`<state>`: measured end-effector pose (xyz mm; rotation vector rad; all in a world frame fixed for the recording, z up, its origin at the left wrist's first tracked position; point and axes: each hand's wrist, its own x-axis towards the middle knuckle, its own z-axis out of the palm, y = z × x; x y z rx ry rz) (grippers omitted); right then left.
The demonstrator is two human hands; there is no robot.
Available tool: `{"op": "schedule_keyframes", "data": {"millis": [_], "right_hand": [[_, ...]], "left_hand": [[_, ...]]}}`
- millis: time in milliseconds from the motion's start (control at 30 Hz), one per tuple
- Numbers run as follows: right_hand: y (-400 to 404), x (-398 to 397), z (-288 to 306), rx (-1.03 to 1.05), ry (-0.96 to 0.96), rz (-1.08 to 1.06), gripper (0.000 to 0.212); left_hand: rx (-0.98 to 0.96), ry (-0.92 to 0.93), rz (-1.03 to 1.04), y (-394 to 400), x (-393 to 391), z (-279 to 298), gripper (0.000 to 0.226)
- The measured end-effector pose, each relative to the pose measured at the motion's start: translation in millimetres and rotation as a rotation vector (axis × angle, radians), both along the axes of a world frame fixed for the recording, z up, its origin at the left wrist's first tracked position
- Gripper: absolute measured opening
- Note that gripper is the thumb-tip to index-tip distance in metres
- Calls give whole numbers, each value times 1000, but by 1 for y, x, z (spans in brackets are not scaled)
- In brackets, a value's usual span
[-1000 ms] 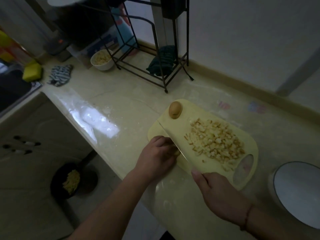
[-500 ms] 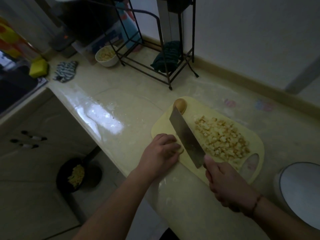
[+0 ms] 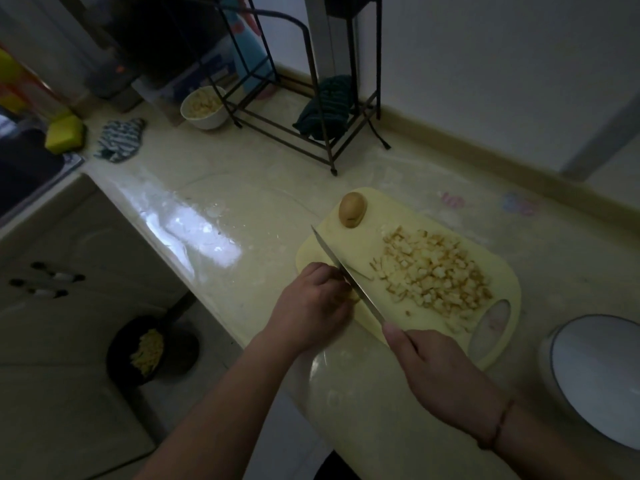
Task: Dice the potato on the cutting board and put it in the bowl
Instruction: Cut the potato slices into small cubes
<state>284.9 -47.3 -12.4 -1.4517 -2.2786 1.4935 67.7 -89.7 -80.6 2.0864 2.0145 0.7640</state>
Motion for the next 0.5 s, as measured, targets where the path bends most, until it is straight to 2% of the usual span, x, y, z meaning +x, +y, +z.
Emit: {"op": "schedule_keyframes", "data": {"millis": [267, 500], "right_hand": [[-12, 20, -1, -23, -52, 22, 65], [1, -3, -6, -53, -46, 1, 60]], "left_hand": [[26, -63, 3, 0, -1, 0, 27], [53, -93, 0, 1, 0, 0, 28]]}}
